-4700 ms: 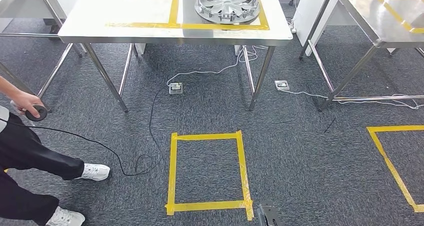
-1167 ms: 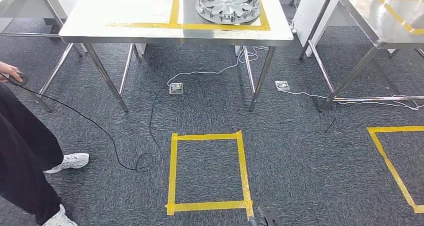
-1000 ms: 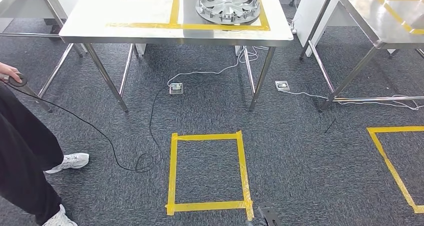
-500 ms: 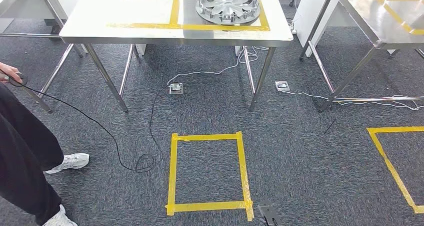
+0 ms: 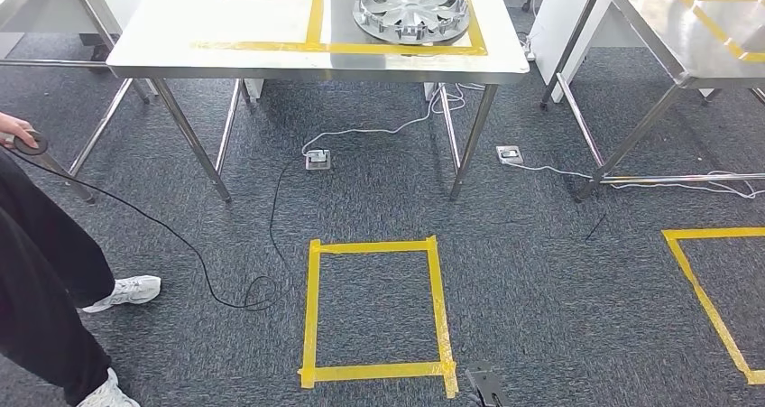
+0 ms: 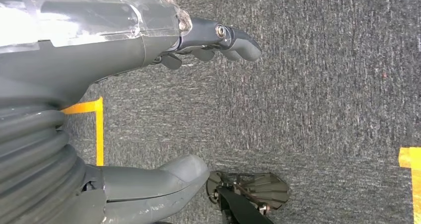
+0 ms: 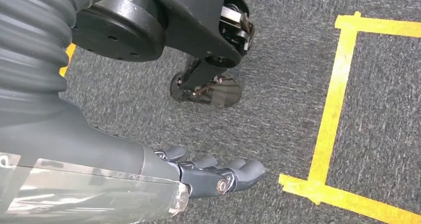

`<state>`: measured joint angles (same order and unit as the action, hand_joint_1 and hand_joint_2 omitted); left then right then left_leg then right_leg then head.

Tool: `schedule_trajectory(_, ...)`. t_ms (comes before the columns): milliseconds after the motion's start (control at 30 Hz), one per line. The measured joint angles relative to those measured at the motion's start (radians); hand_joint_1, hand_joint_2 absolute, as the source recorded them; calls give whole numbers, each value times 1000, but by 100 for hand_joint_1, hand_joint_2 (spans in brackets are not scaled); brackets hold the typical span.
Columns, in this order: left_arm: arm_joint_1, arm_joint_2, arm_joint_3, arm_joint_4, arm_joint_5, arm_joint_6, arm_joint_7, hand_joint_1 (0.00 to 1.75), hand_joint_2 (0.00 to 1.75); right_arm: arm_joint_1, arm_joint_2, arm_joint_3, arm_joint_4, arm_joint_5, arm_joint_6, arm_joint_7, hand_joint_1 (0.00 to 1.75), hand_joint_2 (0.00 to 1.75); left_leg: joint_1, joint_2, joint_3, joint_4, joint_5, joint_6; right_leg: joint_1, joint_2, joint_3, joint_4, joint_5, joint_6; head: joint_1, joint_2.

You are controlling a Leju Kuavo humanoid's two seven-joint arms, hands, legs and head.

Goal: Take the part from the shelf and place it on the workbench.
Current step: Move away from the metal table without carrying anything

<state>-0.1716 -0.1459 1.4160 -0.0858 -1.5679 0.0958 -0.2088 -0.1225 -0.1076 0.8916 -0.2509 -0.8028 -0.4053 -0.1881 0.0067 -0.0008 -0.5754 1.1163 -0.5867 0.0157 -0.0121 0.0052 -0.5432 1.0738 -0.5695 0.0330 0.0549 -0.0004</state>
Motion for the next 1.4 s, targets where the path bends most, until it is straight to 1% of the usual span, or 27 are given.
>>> schedule_trajectory(200, 0, 2, 0, 0, 0, 0, -2, 0, 175, -1, 0, 1, -7, -1, -1, -1, 0, 175, -2, 0, -1, -3, 4, 7, -2, 0, 3, -12, 7, 11, -5, 0)
schedule_trajectory(233, 0, 3, 0, 0, 0, 0, -2, 0, 175, -1, 0, 1, -8, -2, -1, -2, 0, 175, -2, 0, -1, -5, 5, 9, -3, 0, 5, -15, 9, 14, -6, 0)
schedule_trajectory(300, 0, 2, 0, 0, 0, 0, -2, 0, 175, -3, -1, 1, -10, -4, 0, -5, 0, 175, 1, 0, 5, -19, 13, 20, -4, -1, 4, -15, 6, 20, -4, 0)
schedule_trajectory(367, 0, 1, 0, 0, 0, 0, -2, 0, 175, -4, -2, 1, -12, -4, 1, -8, 0, 175, 3, 3, 14, -36, 21, 31, -5, -2, -20, 37, -26, 23, 3, 0)
schedule_trajectory(433, 1, 2, 0, 0, 0, 0, -2, 0, 175, -4, -3, 1, -13, -4, 1, -9, 0, 175, 1, 5, 17, -41, 23, 34, -5, -2, -79, 155, -76, 23, 10, 0)
schedule_trajectory(467, 1, 2, 0, 0, 0, 0, -2, 0, 175, -3, -4, 1, -13, -4, 1, -9, 0, 175, -1, 6, 18, -41, 23, 34, -5, -2, -109, 208, -89, 23, 11, 0)
schedule_trajectory(500, 2, 2, 0, 0, 0, 0, -2, 0, 175, -2, -4, 1, -13, -4, 1, -9, 0, 175, -3, 6, 19, -41, 22, 34, -4, -2, -128, 234, -84, 20, 12, 0)
schedule_trajectory(533, 2, 2, 0, 0, 0, 0, -2, 0, 175, -2, -5, 1, -13, -4, 1, -9, 0, 175, -5, 6, 22, -41, 21, 33, -4, -2, -131, 225, -60, 16, 14, 0)
schedule_trajectory(567, 2, 1, 0, 0, 0, 0, -2, 0, 175, -2, -5, 1, -13, -4, 1, -9, 0, 175, -8, 5, 25, -41, 19, 32, -2, -2, -119, 182, -20, 9, 16, 0)
schedule_trajectory(633, 2, -1, 0, 0, 0, 0, -2, 0, 175, -2, -8, 1, -13, -4, 1, -9, 0, 175, -11, 4, 31, -41, 14, 27, 5, -1, -77, 69, 50, -14, 19, 0)
schedule_trajectory(667, 2, -3, 0, 0, 0, 0, -2, 0, 175, -2, -10, 1, -13, -4, 2, -9, 0, 175, -10, 4, 31, -43, 14, 23, 10, -1, -60, 28, 66, -25, 19, 0)
schedule_trajectory(733, 2, -7, 0, -1, 0, 0, -2, 0, 175, -2, -14, 1, -13, -5, 1, -9, 0, 175, -7, 4, 26, -47, 17, 12, 18, -2, -48, -5, 65, -40, 19, 0)
schedule_trajectory(800, 2, -8, 0, 0, -1, 0, -2, 0, 175, -2, -17, 1, -13, -5, 1, -9, 0, 175, -6, 5, 27, -55, 19, 0, 15, -5, -37, -36, 67, -44, 24, 0)
schedule_trajectory(867, 2, -7, 0, 0, -1, 0, -2, 0, 175, -2, -18, 1, -13, -5, 1, -9, 0, 175, -6, 3, 12, -21, -4, -13, 8, -8, -19, -66, 77, -46, 19, 0)
schedule_trajectory(900, 2, -7, -1, 0, -1, 0, -2, 0, 175, -2, -18, 1, -13, -5, 2, -9, 0, 175, -2, 1, -12, 26, -28, -20, 5, -10, -12, -75, 79, -47, 12, 0)
schedule_trajectory(967, 3, -6, -1, 0, -1, 0, -1, 0, 175, -2, -17, 1, -13, -6, 2, -9, 0, 175, 6, -1, -79, 140, -71, -32, 3, -12, -8, -78, 78, -48, -4, 0)
schedule_trajectory(1000, 4, -6, -1, -1, -1, 0, -1, 0, 175, -2, -16, 1, -13, -6, 2, -9, 0, 175, 9, -1, -102, 174, -73, -37, 2, -12, -7, -77, 77, -46, -9, 0)
schedule_trajectory(1033, 5, -5, -1, -1, -1, 0, 0, 0, 175, -1, -15, 1, -13, -6, 3, -9, 0, 175, 13, -1, -109, 172, -54, -42, 0, -12, -5, -76, 74, -43, -12, 0)
schedule_trajectory(1067, 5, -4, -1, -1, -1, 0, 0, 0, 175, -1, -14, 1, -14, -6, 3, -9, 0, 175, 16, 1, -96, 133, -17, -46, -3, -12, -3, -73, 71, -38, -14, 0)
schedule_trajectory(1100, 5, -4, -1, -1, -1, 0, 0, 0, 175, -1, -14, 1, -14, -6, 3, -9, 0, 175, 19, 3, -70, 71, 23, -51, -6, -11, 0, -69, 66, -32, -17, 0)
schedule_trajectory(1133, 5, -4, -1, -1, -1, 0, 0, 0, 175, -1, -14, 1, -14, -7, 4, -9, 0, 175, 19, 5, -43, 13, 50, -54, -7, -10, 2, -63, 60, -24, -21, 0)
schedule_trajectory(1167, 4, -4, -1, -1, -1, 0, 0, 0, 175, -1, -14, 1, -14, -7, 4, -9, 0, 175, 19, 6, -23, -30, 66, -50, -7, -9, 2, -57, 55, -16, -26, 0)
schedule_trajectory(1200, 4, -4, -1, -1, -1, 0, 0, 0, 175, -2, -15, 1, -15, -7, 4, -9, 0, 175, 17, 7, -14, -50, 66, -43, -6, -9, 1, -54, 52, -10, -27, 0)
schedule_trajectory(1267, 5, -5, -1, -1, -1, 0, 0, 0, 175, -2, -15, 1, -15, -8, 4, -9, 0, 175, 14, 6, -13, -52, 62, -21, -6, -7, 1, -55, 53, -1, -23, 0)
schedule_trajectory(1300, 5, -4, -1, -1, -1, 0, 0, 0, 175, -2, -14, 2, -16, -8, 4, -9, 0, 175, 14, 5, -13, -54, 63, -13, -7, -8, 1, -54, 50, 3, -18, 0)
schedule_trajectory(1367, 5, -5, -1, -1, -1, 0, 0, 0, 175, -2, -13, 2, -16, -10, 3, -9, 0, 175, 13, 5, -13, -56, 65, 1, -9, -7, -18, -11, 18, 9, -9, 0)
schedule_trajectory(1400, 5, -5, -1, -1, -1, 0, -1, 0, 175, -2, -13, 2, -16, -11, 3, -9, 0, 175, 12, 6, -13, -57, 65, 6, -10, -7, -43, 42, -12, 11, -2, 0)
